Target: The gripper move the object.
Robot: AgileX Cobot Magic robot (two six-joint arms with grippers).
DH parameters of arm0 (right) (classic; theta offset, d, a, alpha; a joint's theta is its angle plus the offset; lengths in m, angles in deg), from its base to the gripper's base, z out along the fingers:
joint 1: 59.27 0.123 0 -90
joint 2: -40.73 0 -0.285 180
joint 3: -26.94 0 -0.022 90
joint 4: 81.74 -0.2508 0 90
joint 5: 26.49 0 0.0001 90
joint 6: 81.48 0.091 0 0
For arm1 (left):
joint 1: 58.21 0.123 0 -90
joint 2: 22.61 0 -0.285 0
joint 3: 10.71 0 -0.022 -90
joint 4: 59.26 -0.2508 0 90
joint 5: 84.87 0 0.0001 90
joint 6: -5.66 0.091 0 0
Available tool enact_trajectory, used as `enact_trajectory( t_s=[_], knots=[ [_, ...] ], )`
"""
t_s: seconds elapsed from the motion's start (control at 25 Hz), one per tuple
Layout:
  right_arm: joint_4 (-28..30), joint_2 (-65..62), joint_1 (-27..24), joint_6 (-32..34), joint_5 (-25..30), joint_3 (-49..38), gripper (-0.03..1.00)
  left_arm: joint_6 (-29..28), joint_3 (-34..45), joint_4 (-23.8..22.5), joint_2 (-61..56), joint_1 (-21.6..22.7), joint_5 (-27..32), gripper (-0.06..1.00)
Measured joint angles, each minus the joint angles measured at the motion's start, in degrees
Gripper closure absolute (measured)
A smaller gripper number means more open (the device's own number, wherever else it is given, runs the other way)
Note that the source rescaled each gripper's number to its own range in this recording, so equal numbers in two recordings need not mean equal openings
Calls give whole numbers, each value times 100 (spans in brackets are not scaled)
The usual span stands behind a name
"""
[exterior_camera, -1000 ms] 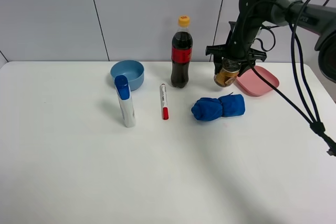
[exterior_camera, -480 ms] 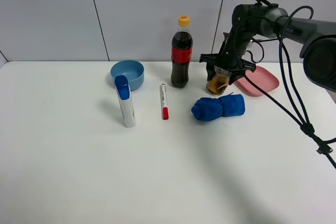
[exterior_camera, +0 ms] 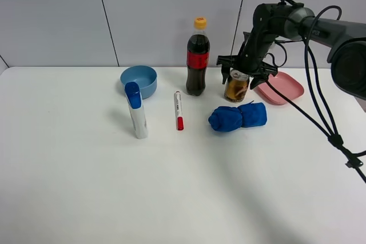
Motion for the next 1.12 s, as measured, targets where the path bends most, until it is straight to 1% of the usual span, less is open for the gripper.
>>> enact_trajectory(
  t_s=[0.04, 0.08, 0.12, 0.2, 0.32, 0.4, 0.56, 0.64, 0.76, 0.96, 1.12],
  knots=[
    [0, -7, 0, 0, 0, 0, 26, 0, 0, 0, 0, 0, 0, -6],
    [0, -7, 0, 0, 0, 0, 17, 0, 0, 0, 0, 0, 0, -6],
    [0, -7, 0, 0, 6, 0, 12, 0, 0, 0, 0, 0, 0, -6],
    [0, -12, 0, 0, 25, 0, 6, 0, 0, 0, 0, 0, 0, -6],
    [21, -140, 0, -120, 90, 0, 4, 0, 0, 0, 0, 0, 0, -6],
    [120, -333, 0, -316, 253, 0, 3, 0, 0, -5, 0, 0, 0, -6],
    [310, -966, 0, -806, 891, 0, 3, 0, 0, -5, 0, 0, 0, -6],
    [340, -1312, 0, -1095, 1112, 0, 3, 0, 0, -5, 0, 0, 0, -6],
    [322, -1766, 0, -1378, 1139, 0, 3, 0, 0, -5, 0, 0, 0, -6],
    [301, -2626, 35, -1560, 1148, 0, 3, 0, 0, -5, 0, 0, 0, -6],
    [613, -3152, 35, -1634, 1154, -80, 3, 0, 0, -5, 0, 0, 0, -6]
  ],
)
